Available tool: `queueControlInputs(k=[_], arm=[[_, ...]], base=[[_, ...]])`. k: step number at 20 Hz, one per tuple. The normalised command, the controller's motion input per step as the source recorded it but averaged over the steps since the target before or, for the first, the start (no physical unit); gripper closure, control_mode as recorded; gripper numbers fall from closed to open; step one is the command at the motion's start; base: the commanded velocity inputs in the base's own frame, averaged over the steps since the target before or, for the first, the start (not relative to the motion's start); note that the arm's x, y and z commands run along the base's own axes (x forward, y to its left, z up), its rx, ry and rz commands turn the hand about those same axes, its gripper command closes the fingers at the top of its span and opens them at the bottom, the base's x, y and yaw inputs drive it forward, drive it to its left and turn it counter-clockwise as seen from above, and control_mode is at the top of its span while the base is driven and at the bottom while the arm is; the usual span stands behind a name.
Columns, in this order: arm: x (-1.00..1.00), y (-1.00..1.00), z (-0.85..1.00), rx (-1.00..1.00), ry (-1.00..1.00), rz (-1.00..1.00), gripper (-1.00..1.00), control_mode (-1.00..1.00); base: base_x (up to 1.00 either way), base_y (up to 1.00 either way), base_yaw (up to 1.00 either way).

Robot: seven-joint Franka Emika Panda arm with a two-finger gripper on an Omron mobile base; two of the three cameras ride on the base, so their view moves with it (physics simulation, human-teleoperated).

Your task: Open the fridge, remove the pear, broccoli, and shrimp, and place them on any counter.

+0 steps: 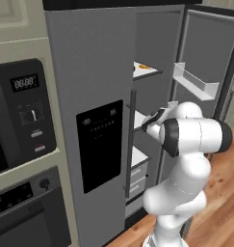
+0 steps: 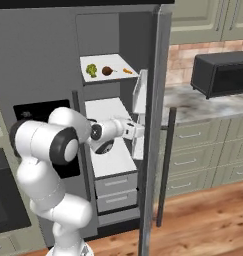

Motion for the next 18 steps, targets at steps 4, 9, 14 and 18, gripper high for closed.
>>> queueControlInputs(k=[4,9,14,18], arm=[[-0.21,-0.72,0.3,0.0,-0.07,-0.3,-1.0,-1.0],[-0.68,0.65,0.53,-0.04,-0.24,-0.02,-1.0,-1.0],[-0.9,1.0,0.56,-0.08,-0.09,0.04,-1.0,-1.0],[-0.48,0.79,1.0,0.13,0.12,0.05,-1.0,-1.0]], base=[[0.0,0.0,0.0],[0.0,0.0,0.0],[0.0,0.0,0.0],[0.0,0.0,0.0]])
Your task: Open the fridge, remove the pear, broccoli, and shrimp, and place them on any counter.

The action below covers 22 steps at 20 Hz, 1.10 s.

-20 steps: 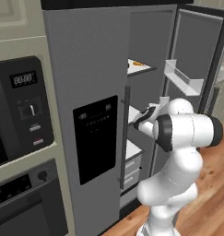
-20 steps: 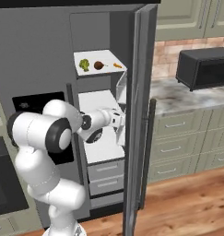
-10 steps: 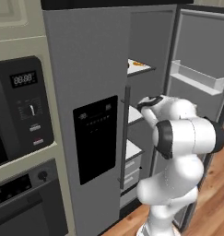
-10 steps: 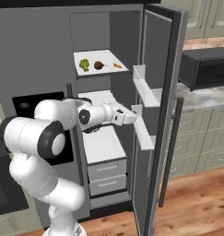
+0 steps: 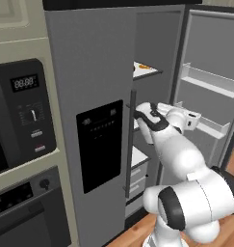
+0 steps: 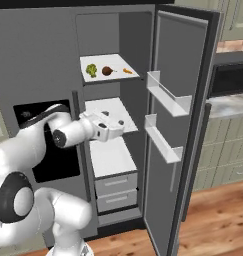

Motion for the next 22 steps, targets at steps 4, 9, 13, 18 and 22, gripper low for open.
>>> queueControlInputs(k=[4,9,13,18,22], arm=[[-0.21,0.41,1.0,0.4,0.43,0.0,-1.0,-1.0],[-0.07,0.43,1.0,0.47,0.56,0.0,-1.0,-1.0],[0.0,0.66,1.0,0.33,0.44,0.0,-1.0,-1.0],[-0.31,0.58,1.0,0.17,0.25,0.0,-1.0,-1.0],[-0.42,0.65,1.0,0.07,0.05,-0.06,-1.0,-1.0]], base=[[0.0,0.0,0.0],[0.0,0.0,0.0],[0.0,0.0,0.0],[0.0,0.0,0.0],[0.0,0.0,0.0]])
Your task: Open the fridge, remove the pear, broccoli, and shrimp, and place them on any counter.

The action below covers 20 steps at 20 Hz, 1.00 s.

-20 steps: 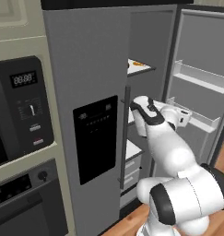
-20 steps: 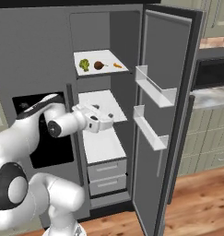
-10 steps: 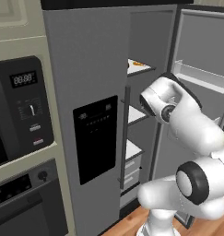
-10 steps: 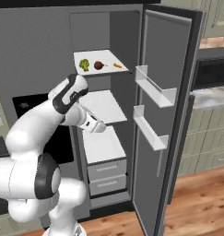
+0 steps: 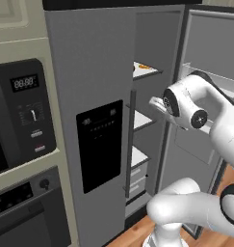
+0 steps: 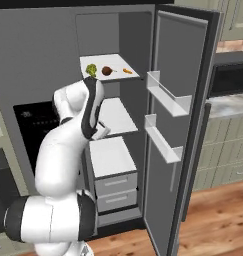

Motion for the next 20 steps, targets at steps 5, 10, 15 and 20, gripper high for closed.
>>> queueControlInputs(k=[5,10,15,20], arm=[[-0.31,0.59,0.97,-0.06,-0.59,0.0,-1.0,-1.0],[-0.11,0.31,0.34,-0.53,-0.87,-0.05,-1.0,-1.0],[0.04,0.18,0.0,-0.89,-0.87,-0.13,-1.0,-1.0],[0.19,0.1,-0.04,-1.0,-0.59,-0.17,-1.0,-1.0]], base=[[0.0,0.0,0.0],[0.0,0.0,0.0],[0.0,0.0,0.0],[0.0,0.0,0.0]])
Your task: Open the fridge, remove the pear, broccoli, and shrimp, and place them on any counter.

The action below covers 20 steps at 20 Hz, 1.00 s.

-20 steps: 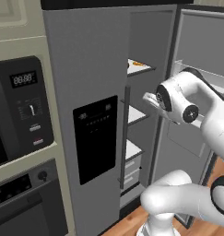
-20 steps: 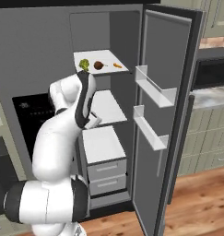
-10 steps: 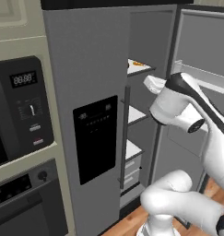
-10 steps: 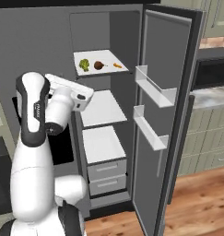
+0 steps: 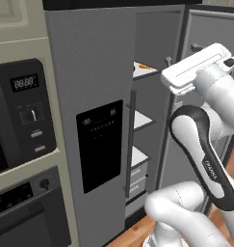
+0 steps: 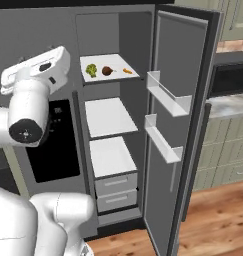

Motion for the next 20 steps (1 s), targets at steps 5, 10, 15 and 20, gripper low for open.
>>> queueControlInputs(k=[5,10,15,20], arm=[[0.31,0.0,-0.88,-0.68,0.42,-0.26,-1.0,-1.0],[0.16,-0.16,-0.58,0.02,0.89,-0.33,-1.0,-1.0],[-0.18,0.0,-0.31,0.22,0.57,-0.31,-1.0,-1.0],[-0.01,-0.09,-0.54,0.01,0.01,-0.08,-1.0,-1.0]], base=[[0.0,0.0,0.0],[0.0,0.0,0.0],[0.0,0.0,0.0],[0.0,0.0,0.0]])
